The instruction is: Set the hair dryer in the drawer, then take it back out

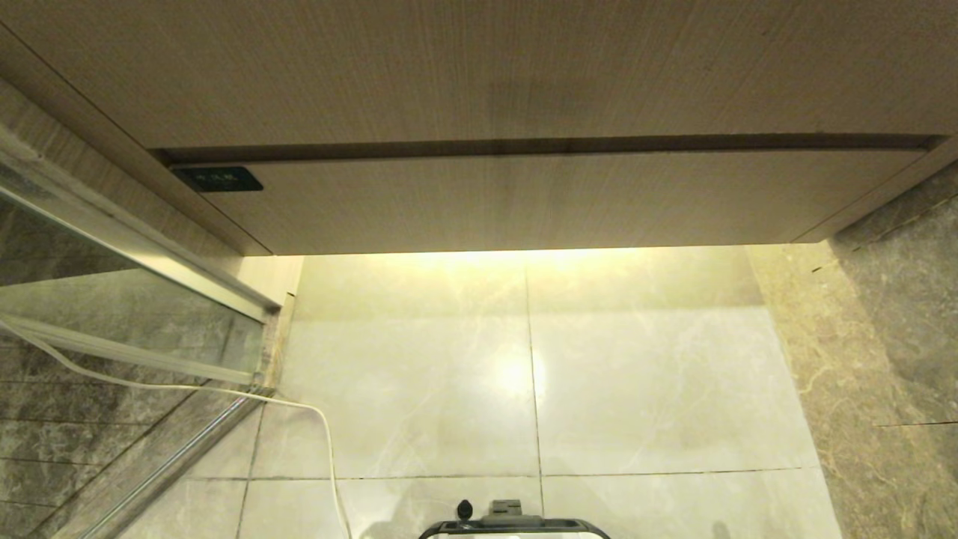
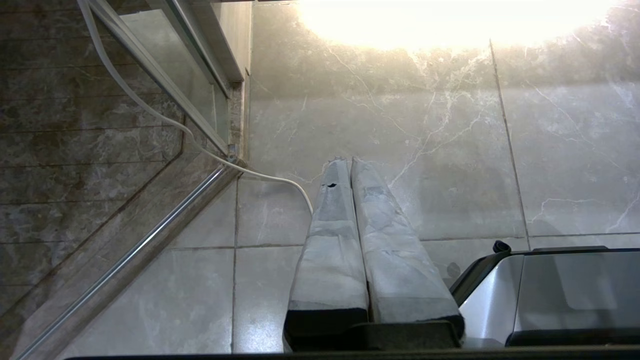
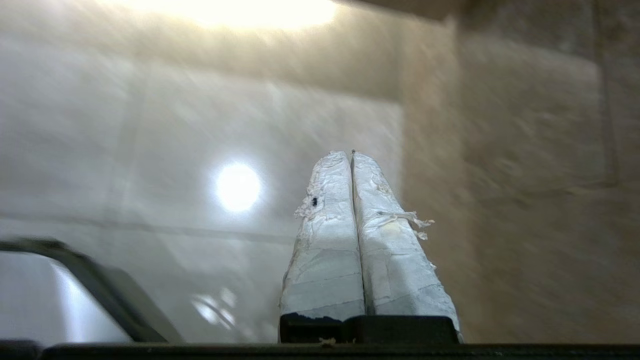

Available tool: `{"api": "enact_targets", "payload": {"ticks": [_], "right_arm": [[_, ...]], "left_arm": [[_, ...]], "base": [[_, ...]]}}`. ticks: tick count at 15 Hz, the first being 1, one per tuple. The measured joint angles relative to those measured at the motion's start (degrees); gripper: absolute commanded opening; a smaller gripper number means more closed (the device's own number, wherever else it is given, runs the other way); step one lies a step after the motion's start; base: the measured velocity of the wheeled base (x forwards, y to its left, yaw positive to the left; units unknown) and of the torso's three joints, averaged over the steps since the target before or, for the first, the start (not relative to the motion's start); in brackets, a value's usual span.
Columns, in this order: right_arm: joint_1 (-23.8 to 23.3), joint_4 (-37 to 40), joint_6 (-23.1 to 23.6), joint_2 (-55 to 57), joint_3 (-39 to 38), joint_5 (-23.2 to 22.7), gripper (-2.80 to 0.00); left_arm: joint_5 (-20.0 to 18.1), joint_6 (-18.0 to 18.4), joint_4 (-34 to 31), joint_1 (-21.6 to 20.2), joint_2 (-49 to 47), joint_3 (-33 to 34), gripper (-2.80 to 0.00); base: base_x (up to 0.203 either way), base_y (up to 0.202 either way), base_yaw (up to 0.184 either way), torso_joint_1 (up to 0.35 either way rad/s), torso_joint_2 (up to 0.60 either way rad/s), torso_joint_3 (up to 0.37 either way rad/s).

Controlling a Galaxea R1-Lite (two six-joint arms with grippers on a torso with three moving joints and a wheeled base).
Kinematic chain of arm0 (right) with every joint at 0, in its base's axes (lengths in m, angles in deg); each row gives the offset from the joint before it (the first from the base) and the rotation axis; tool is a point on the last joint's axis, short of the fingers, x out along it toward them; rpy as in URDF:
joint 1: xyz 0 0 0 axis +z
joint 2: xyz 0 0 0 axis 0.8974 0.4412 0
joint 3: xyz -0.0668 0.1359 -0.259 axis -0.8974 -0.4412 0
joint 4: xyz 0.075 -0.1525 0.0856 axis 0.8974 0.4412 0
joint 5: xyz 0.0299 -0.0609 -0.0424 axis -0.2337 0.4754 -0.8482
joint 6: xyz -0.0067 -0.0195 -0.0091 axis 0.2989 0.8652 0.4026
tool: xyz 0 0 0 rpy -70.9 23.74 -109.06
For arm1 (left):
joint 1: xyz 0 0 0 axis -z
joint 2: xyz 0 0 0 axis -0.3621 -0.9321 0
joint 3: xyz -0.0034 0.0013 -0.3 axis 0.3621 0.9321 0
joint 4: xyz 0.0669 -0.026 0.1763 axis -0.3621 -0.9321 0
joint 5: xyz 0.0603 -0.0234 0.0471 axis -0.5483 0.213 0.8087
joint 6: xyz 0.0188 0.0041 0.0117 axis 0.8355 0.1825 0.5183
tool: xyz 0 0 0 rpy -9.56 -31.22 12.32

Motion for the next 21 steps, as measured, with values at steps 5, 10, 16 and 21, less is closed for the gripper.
{"api": "enact_targets", "payload": {"ticks": [5, 10, 16, 21], "right_arm": [[-1.13, -3.64, -11.16, -13.30, -4.54, -16.65, -2.80], [-3.02, 1.93, -9.67, -15.41, -4.74, -22.55, -2.80], [-6.10, 3.70, -10.91, -16.29, -4.79, -22.38, -2.80], [-6.18, 3.83, -12.33, -16.31, -4.79, -22.12, -2.80]], "left_arm": [[0.01, 0.00, 0.04, 0.00, 0.00, 0.00, -2.80], [0.01, 0.00, 0.04, 0.00, 0.00, 0.00, -2.80], [-0.01, 0.00, 0.04, 0.00, 0.00, 0.00, -2.80], [0.01, 0.00, 0.04, 0.00, 0.00, 0.00, -2.80]], "base": [[0.000, 0.000, 0.000, 0.000, 0.00, 0.000], [0.000, 0.000, 0.000, 0.000, 0.00, 0.000], [0.000, 0.000, 0.000, 0.000, 0.00, 0.000], [0.000, 0.000, 0.000, 0.000, 0.00, 0.000]]}}
